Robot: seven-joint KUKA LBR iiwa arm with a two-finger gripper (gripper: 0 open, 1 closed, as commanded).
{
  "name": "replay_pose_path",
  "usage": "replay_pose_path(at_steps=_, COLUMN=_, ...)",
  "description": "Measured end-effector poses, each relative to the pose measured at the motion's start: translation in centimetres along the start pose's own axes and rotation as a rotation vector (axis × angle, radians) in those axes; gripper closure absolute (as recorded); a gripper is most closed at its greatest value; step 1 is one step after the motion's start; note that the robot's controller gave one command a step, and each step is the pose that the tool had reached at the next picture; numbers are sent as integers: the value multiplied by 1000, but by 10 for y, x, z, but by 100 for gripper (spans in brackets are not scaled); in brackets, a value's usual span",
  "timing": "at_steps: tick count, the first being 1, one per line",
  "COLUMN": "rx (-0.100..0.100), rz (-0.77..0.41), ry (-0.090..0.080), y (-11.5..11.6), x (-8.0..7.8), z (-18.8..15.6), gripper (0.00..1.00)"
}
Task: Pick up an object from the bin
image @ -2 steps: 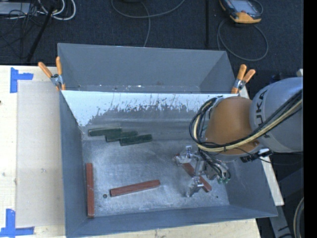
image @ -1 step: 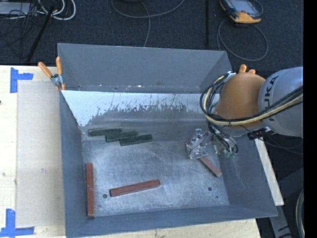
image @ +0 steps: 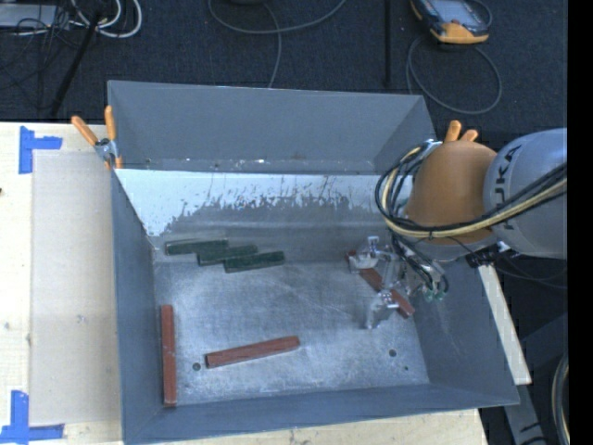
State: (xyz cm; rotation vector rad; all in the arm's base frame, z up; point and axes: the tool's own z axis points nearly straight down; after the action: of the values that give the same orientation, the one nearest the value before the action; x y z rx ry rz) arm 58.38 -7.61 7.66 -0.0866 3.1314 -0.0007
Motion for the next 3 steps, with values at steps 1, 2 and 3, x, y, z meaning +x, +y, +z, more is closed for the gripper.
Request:
replay_pose_path(at_steps=1, rx=0, rz=0, ry=0, y=0, x=0, z=0, gripper=0)
replay_pose_path(at_steps=2, rx=1, rz=-49, ry=1, y=0, x=7, z=-5, gripper=0)
replay_pose_path(at_steps=3, rx=-3, rz=-126, ry=11, y=-40, x=-23, z=-64, gripper=0)
